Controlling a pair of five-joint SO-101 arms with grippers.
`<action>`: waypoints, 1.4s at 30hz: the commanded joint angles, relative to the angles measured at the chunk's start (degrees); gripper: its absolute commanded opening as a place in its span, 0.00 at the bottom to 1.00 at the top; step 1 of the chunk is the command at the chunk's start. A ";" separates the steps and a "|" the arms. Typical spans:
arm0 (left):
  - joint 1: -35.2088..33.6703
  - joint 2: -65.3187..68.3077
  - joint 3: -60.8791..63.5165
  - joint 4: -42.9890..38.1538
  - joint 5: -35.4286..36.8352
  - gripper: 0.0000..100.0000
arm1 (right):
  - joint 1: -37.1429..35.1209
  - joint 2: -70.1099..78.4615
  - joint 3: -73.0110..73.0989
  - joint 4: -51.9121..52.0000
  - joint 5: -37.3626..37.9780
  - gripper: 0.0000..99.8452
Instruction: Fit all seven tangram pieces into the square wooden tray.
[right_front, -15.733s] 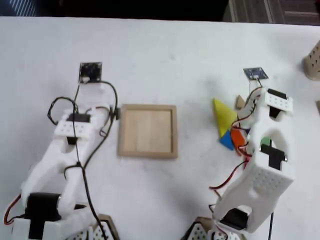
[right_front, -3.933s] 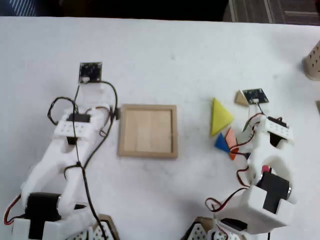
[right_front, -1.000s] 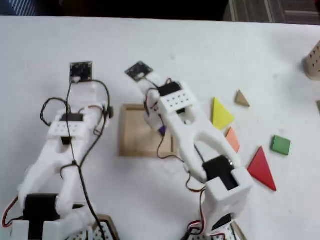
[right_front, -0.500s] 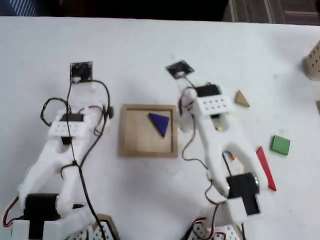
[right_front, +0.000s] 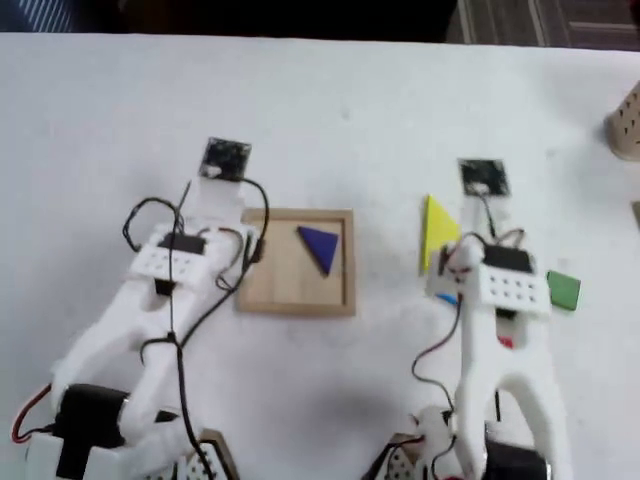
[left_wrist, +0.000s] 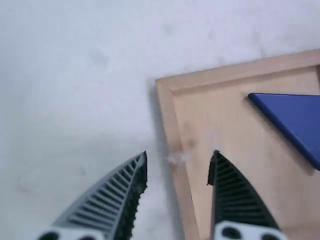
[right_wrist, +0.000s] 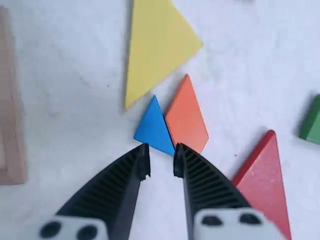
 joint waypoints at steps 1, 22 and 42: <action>2.42 -2.68 -0.62 0.44 -1.05 0.21 | 3.47 -6.64 3.78 -1.10 -0.35 0.08; 21.05 15.34 -14.59 3.78 -0.97 0.02 | 9.10 -20.44 18.81 -4.44 6.07 0.08; 22.55 30.02 -34.73 8.53 -1.05 0.02 | 9.01 -20.26 21.19 -9.19 6.95 0.08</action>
